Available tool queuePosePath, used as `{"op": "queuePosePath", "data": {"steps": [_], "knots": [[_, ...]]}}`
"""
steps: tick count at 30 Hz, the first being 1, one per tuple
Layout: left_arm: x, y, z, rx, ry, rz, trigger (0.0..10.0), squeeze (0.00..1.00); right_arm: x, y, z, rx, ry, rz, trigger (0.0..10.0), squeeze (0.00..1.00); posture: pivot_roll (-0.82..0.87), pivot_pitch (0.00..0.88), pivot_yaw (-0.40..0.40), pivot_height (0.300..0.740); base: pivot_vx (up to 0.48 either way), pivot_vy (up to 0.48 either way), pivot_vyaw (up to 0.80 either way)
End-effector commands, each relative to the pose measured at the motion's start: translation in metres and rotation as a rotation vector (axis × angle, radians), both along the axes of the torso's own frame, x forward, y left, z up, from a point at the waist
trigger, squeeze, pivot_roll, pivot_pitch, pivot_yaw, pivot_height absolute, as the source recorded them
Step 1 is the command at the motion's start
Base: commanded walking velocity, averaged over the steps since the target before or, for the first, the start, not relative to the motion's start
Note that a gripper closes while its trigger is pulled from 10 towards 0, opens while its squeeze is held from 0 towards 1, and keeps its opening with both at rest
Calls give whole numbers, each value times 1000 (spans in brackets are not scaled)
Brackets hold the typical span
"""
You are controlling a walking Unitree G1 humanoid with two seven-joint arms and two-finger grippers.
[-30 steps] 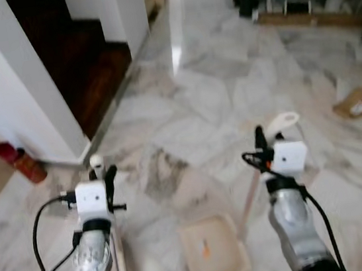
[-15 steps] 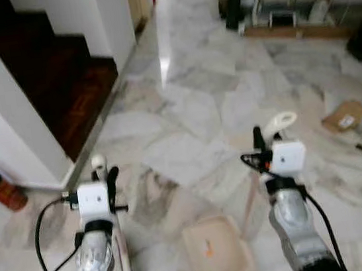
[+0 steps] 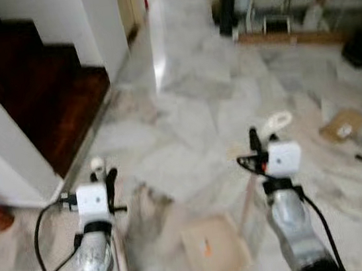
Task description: Sweep floor
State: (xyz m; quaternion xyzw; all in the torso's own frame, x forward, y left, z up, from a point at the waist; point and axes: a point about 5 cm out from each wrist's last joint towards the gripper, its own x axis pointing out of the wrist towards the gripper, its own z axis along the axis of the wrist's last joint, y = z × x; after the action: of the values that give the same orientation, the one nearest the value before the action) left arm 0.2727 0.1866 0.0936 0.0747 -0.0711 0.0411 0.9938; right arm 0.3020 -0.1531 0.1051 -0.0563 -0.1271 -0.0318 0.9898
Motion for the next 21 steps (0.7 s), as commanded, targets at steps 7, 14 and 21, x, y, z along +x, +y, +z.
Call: {"op": "queuePosePath", "data": {"steps": [7, 14, 21], "knots": [[1, 2, 8, 7, -39, 4, 10000, 31, 3, 6, 12, 4, -51, 23, 10000, 0, -5, 85, -40, 740, 358, 0, 0], [0, 1, 7, 5, -38, 7, 10000, 31, 3, 7, 12, 2, -51, 29, 10000, 0, -6, 88, -44, 740, 357, 0, 0], [0, 1, 7, 4, -37, 9, 10000, 31, 3, 7, 12, 2, -49, 32, 10000, 0, -6, 92, -47, 740, 357, 0, 0]]}}
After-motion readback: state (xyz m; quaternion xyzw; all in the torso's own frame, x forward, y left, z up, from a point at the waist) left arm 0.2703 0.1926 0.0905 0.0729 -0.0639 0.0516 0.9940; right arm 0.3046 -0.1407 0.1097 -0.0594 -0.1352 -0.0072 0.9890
